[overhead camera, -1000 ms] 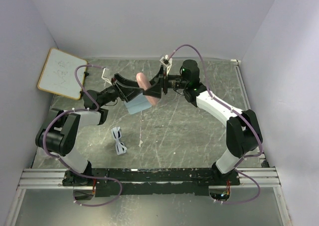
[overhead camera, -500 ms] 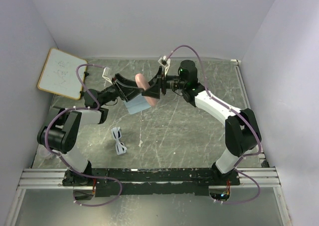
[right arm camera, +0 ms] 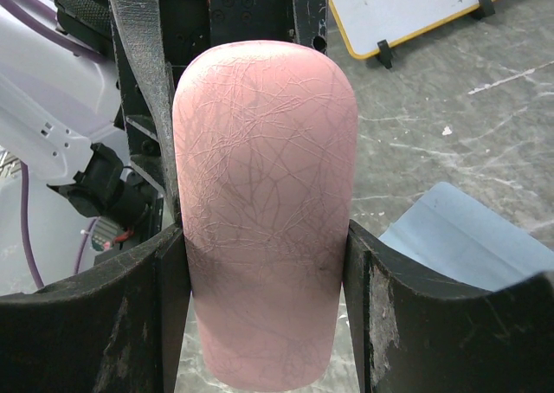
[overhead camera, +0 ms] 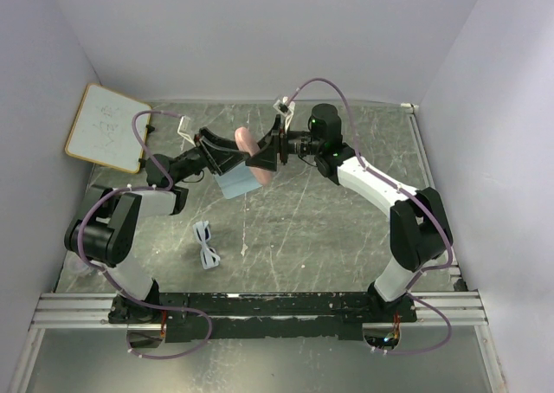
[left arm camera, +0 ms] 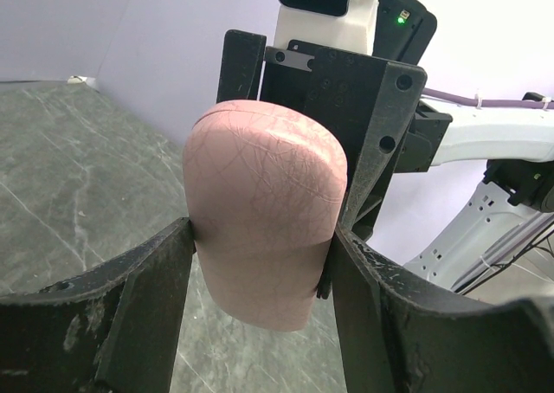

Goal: Organize the sunglasses
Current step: Open the sunglasses case at the center of the board.

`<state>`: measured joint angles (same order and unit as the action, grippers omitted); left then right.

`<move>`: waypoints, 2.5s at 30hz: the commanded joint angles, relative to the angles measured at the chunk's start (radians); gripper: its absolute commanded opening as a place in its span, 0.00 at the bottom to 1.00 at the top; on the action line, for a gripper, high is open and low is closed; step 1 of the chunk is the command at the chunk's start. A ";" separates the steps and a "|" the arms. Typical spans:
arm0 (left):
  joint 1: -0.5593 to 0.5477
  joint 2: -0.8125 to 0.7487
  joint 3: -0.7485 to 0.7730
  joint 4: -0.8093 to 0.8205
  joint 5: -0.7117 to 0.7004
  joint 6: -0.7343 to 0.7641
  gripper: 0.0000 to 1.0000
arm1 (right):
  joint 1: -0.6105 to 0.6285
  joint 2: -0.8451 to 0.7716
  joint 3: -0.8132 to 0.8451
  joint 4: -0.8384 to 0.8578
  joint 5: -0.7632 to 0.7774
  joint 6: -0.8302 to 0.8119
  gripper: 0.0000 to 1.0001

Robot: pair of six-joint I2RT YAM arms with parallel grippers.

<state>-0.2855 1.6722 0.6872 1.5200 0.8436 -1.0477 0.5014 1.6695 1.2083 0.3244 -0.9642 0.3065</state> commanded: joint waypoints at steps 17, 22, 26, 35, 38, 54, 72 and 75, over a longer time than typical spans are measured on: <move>0.021 0.030 0.021 0.242 0.046 -0.005 0.33 | -0.003 -0.110 -0.037 0.143 -0.086 0.073 0.00; 0.026 0.046 0.020 0.272 0.062 -0.019 0.33 | -0.026 -0.128 -0.060 0.210 -0.106 0.131 0.00; 0.029 0.053 0.018 0.287 0.069 -0.027 0.32 | -0.033 -0.135 -0.061 0.217 -0.110 0.138 0.00; 0.031 0.052 0.015 0.288 0.076 -0.022 0.32 | -0.037 -0.132 -0.064 0.228 -0.107 0.146 0.00; 0.031 0.051 0.012 0.286 0.082 -0.017 0.32 | -0.040 -0.130 -0.063 0.237 -0.109 0.155 0.00; 0.031 0.038 0.018 0.286 0.104 -0.005 0.30 | -0.061 -0.049 -0.094 0.700 -0.199 0.551 0.00; 0.031 0.049 0.017 0.172 0.072 0.062 0.31 | -0.061 -0.058 -0.086 0.805 -0.207 0.641 0.00; 0.031 0.050 0.014 0.165 0.071 0.070 0.31 | -0.061 -0.045 -0.082 0.853 -0.213 0.685 0.00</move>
<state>-0.2783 1.6825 0.7105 1.5398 0.9527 -1.0504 0.3977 1.6634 1.0878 0.9470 -1.0538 0.8413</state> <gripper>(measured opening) 0.468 0.609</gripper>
